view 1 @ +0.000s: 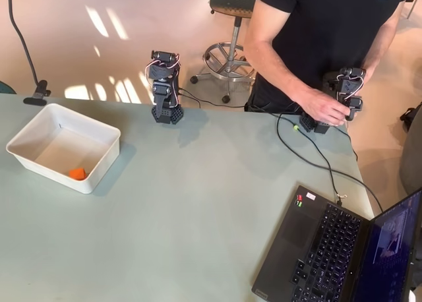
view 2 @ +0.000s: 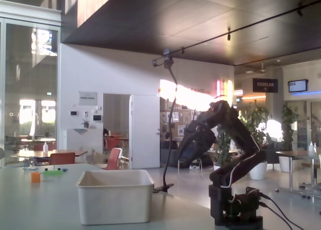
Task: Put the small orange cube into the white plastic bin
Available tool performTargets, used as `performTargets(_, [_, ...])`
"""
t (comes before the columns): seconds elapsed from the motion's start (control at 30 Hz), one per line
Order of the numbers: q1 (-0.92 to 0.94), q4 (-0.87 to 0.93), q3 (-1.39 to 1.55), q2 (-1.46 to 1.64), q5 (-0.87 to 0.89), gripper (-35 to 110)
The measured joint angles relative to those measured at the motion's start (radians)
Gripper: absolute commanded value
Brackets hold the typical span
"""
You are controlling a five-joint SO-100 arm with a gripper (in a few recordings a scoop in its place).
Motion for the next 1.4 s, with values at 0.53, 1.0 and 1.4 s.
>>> performTargets(0.53, [-0.008,-0.144,0.264,0.218,0.0,14])
performTargets(1.0, [-0.009,-0.502,0.759,0.31,0.0,14])
performTargets(1.4, [-0.009,-0.551,0.913,0.305,0.0,14])
